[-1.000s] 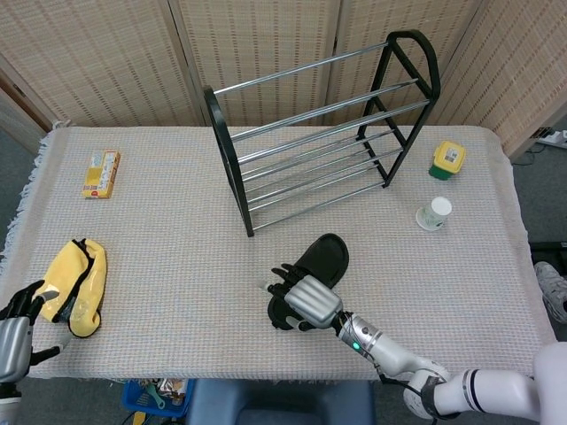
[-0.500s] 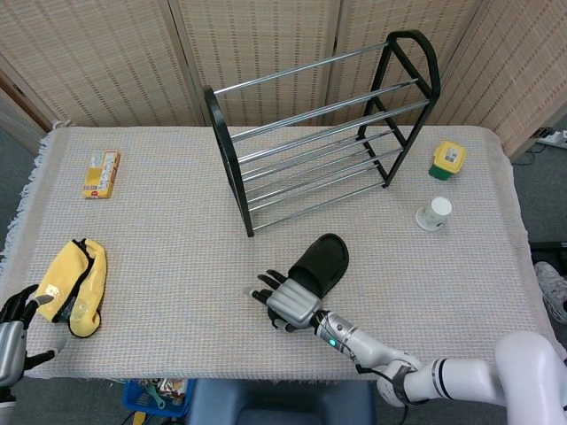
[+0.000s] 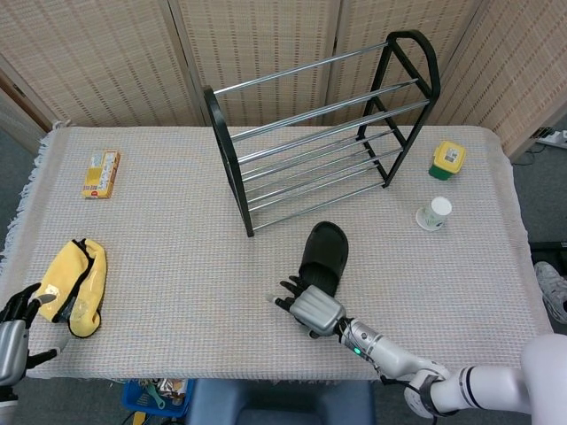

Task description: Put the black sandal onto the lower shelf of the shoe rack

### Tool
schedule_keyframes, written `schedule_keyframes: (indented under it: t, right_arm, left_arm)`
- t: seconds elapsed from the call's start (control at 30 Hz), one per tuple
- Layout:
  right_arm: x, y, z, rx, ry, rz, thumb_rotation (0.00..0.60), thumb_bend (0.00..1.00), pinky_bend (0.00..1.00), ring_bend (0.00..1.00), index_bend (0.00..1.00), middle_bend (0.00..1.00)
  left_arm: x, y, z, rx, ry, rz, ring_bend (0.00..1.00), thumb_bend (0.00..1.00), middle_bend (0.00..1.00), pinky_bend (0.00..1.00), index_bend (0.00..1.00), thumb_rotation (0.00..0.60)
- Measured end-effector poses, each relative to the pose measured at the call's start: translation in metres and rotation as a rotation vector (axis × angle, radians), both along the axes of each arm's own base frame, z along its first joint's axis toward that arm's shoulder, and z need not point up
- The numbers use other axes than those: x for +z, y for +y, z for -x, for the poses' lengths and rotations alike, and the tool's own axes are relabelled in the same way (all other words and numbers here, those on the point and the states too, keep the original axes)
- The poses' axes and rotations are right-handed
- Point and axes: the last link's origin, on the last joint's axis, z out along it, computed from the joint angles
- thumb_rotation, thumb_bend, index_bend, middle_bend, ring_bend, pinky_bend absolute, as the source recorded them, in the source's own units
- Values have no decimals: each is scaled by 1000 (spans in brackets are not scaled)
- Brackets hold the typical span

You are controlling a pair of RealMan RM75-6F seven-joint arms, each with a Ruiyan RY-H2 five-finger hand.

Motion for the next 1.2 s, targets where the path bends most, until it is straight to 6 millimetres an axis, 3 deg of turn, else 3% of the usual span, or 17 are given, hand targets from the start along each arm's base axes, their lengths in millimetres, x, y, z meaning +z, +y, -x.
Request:
schedule_keyframes:
  t: [0.33, 0.5, 0.77, 0.9, 1.07, 1.2]
  right_arm:
    - [29, 5, 44, -24, 59, 49, 600, 384, 0, 24, 0, 365]
    - [48, -5, 72, -76, 96, 125, 600, 373, 0, 24, 0, 365]
    - [67, -34, 89, -165, 62, 273, 600, 302, 0, 24, 0, 350]
    - [73, -43, 90, -219, 29, 345, 600, 244, 0, 24, 0, 287]
    - [76, -38, 85, -288, -39, 388, 600, 24, 0, 3, 0, 64]
    - [74, -35, 82, -389, -77, 383, 600, 0, 0, 0, 0, 0]
  left_arm:
    - [-1, 4, -6, -17, 6, 4, 159, 199, 146, 315, 294, 600]
    - [-3, 6, -8, -21, 7, 11, 159, 199, 146, 315, 294, 600]
    - [-5, 8, -10, -29, 8, 18, 159, 199, 147, 315, 295, 600]
    - [-3, 8, -10, -28, 10, 16, 159, 199, 147, 315, 294, 600]
    - [-3, 7, -9, -24, 14, 22, 159, 199, 146, 315, 295, 600]
    - [-4, 7, -9, -30, 10, 24, 159, 199, 147, 315, 294, 600]
